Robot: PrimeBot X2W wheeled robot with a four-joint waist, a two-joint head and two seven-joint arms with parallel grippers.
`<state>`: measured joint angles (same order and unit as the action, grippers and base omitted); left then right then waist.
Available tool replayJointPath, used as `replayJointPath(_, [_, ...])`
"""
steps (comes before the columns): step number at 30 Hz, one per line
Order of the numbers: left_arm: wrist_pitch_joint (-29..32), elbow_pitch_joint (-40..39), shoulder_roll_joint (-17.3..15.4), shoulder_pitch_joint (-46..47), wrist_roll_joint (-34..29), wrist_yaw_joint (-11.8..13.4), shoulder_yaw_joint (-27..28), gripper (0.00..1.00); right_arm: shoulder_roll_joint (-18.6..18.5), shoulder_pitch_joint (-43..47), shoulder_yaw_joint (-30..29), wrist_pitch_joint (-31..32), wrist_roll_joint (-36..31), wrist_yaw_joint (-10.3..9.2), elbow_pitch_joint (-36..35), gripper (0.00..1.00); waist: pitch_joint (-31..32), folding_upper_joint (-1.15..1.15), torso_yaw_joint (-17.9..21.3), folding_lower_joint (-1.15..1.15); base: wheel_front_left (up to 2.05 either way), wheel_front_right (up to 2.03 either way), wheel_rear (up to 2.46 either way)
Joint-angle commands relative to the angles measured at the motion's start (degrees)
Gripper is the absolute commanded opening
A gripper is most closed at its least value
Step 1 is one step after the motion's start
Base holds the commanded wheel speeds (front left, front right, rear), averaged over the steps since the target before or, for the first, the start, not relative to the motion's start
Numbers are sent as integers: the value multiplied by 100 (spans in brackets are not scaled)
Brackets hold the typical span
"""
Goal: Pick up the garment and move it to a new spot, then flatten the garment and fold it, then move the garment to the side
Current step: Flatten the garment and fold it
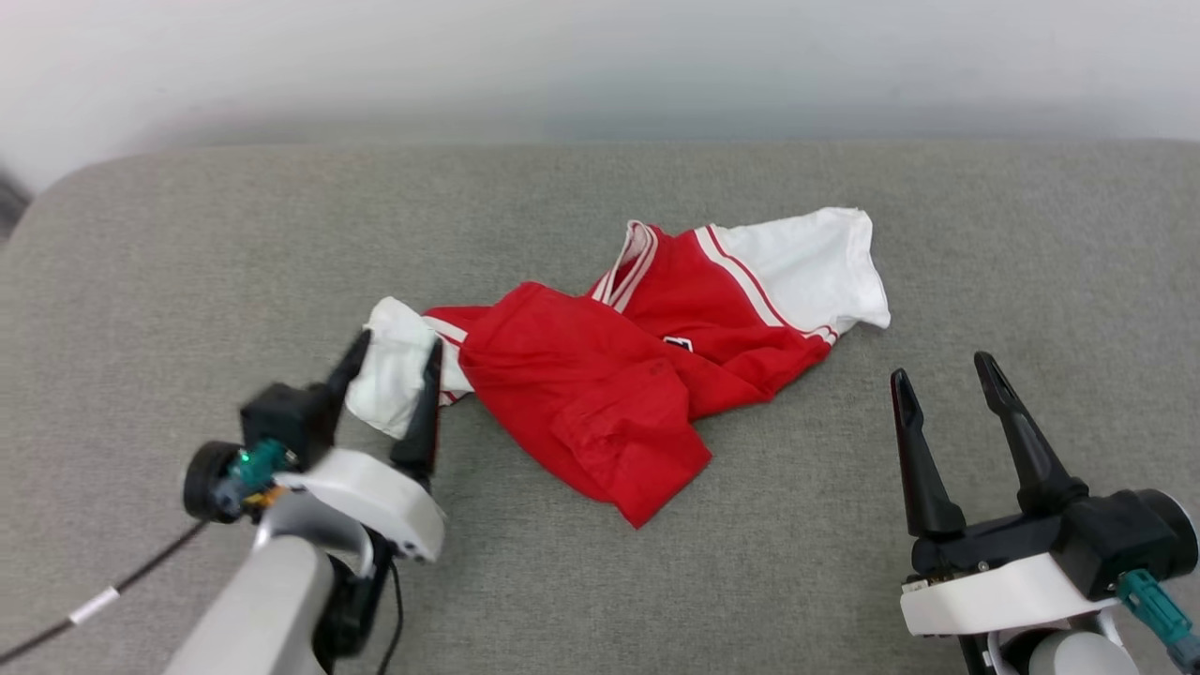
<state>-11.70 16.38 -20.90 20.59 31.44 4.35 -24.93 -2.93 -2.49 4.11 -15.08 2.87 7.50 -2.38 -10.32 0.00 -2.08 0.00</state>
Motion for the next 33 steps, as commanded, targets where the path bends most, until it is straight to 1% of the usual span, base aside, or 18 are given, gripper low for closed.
replayJointPath(1, [-67, -92, 23, -154, -88, 7, -79, 100, 10, 48, -1, -13, -23, -2, 19, 100, 117, 0, -96, 0, 0, 0, 0])
replayJointPath(6, [-154, -506, 103, -435, -298, -22, -379, 100, 9, 129, 58, -13, 10, -2, 37, 100, 212, 0, -163, 0, 0, 0, 0])
replayJointPath(9, [64, -744, 143, -492, -260, -132, -585, 100, 9, 120, 78, -13, 4, -2, 32, 100, 197, 0, -163, 0, 0, 0, 0])
replayJointPath(13, [783, -985, 133, -293, -177, -313, -898, 100, 9, 46, 90, -13, -46, -2, -33, 100, 39, 0, -98, 0, 0, 0, 0])
replayJointPath(15, [1217, -983, 150, -173, -98, -387, -1008, 100, 9, 22, 102, -13, -61, -2, -38, 100, -57, 0, -41, 0, 0, 0, 0])
replayJointPath(16, [1217, -983, 150, -173, -98, -387, -1008, 100, 9, 22, 102, -13, -61, -2, -38, 100, -57, 0, -41, 0, 0, 0, 0])
replayJointPath(21, [2413, -833, 104, 300, 111, -506, -1224, 100, 9, -83, 126, -13, -20, -2, -53, 100, -334, 0, 193, 0, 0, 0, 0])
replayJointPath(23, [2771, -742, 73, 448, 102, -477, -1289, 100, 10, -133, 125, -13, 12, -2, -68, 100, -427, 0, 274, 0, 0, 0, 0])
replayJointPath(25, [2996, -640, 19, 612, 34, -411, -1294, 100, 10, -169, 177, -13, 60, -2, -78, 100, -508, 0, 366, 0, 0, 0, 0])
replayJointPath(28, [3126, -481, -13, 765, -58, -285, -1282, 100, 9, -220, 216, -13, 108, -2, -71, 100, -608, 0, 460, 0, 0, 0, 0])
replayJointPath(30, [3192, -387, -46, 808, -102, -238, -1299, 100, 10, -229, 216, -13, 124, -2, -53, 100, -652, 0, 501, 0, 0, 0, 0])
replayJointPath(31, [3218, -361, -42, 815, -80, -259, -1314, 100, 10, -241, 212, -13, 135, -2, -46, 100, -669, 0, 515, 0, 0, 0, 0])
replayJointPath(32, [3245, -349, -34, 809, -33, -308, -1327, 96, 10, -254, 207, -13, 145, -2, -41, 100, -680, 0, 525, 0, 0, 0, 0])
replayJointPath(33, [3225, -362, -37, 819, -22, -355, -1336, 33, 10, -264, 199, -13, 151, -2, -38, 100, -687, 0, 532, 0, 0, 0, 0])
